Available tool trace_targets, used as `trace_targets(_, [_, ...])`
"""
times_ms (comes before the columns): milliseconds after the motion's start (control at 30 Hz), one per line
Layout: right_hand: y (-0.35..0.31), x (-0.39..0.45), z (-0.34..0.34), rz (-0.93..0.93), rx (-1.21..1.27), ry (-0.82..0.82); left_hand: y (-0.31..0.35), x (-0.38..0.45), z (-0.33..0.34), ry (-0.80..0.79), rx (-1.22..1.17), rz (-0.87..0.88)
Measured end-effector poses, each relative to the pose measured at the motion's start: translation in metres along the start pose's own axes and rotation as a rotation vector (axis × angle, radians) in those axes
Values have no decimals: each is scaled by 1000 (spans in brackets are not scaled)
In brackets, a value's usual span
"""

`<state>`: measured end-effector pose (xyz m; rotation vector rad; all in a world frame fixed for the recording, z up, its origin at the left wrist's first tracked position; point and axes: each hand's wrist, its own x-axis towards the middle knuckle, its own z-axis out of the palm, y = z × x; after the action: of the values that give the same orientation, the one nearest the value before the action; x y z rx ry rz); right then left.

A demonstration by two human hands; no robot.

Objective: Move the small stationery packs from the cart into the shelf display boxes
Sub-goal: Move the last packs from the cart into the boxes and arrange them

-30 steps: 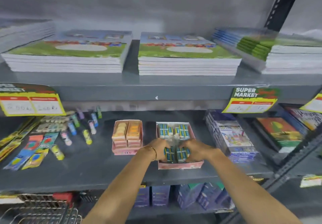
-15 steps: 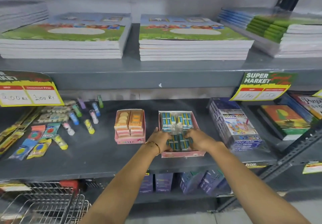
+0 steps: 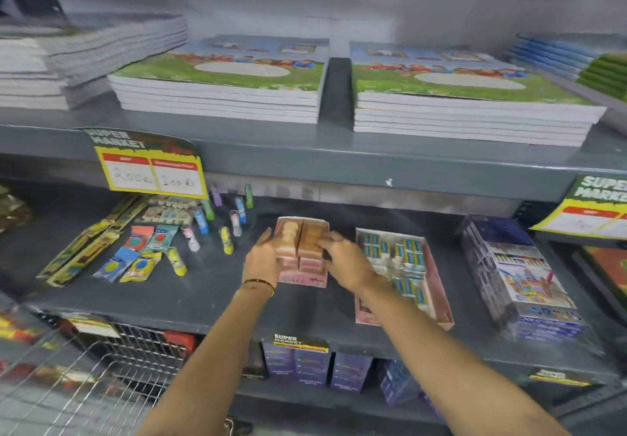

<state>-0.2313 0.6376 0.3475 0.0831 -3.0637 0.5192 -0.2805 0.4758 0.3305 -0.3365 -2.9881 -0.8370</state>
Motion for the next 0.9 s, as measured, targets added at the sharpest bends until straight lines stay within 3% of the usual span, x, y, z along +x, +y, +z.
trace_targets(167, [-7, 18, 13, -76, -136, -81, -17, 9, 8, -116, 31, -36])
trace_targets(433, [-1, 25, 17, -151, -290, -73, -22, 14, 17, -104, 199, 104])
trace_targets(800, [-13, 28, 29, -79, -302, -27, -25, 20, 12, -82, 283, 224])
trace_targets(900, [-23, 21, 27, -88, -339, 50, -24, 13, 5, -71, 266, 262])
